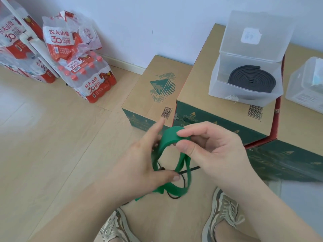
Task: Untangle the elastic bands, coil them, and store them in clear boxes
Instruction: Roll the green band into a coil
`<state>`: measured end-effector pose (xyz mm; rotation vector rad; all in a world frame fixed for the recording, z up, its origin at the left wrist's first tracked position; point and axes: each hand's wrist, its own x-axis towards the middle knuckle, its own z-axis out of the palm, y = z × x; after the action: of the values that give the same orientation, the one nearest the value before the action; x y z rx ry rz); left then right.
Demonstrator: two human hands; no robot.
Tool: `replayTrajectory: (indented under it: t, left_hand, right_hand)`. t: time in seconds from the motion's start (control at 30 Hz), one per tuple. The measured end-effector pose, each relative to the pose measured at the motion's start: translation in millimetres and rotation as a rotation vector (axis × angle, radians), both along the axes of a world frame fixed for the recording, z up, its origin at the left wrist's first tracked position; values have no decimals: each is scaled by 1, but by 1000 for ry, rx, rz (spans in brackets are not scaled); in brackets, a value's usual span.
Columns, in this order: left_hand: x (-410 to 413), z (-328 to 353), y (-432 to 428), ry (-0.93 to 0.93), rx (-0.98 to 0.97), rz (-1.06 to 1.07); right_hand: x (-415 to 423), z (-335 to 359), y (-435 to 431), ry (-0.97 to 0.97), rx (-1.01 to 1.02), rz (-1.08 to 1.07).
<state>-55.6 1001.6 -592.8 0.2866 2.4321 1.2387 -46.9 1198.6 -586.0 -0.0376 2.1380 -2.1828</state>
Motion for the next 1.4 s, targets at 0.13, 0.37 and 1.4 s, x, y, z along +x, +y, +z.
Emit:
replayTrajectory:
  t: [0.13, 0.37, 1.4]
  left_hand:
    - [-4, -7, -3, 31, -48, 13]
    - [-10, 13, -11, 191, 467, 387]
    - [-3, 6, -5, 244, 228, 243]
  right_hand:
    - [-1, 0, 2, 12, 126, -6]
    - [-6, 0, 27, -126, 436, 144]
    - [-12, 0, 28, -82, 135, -111]
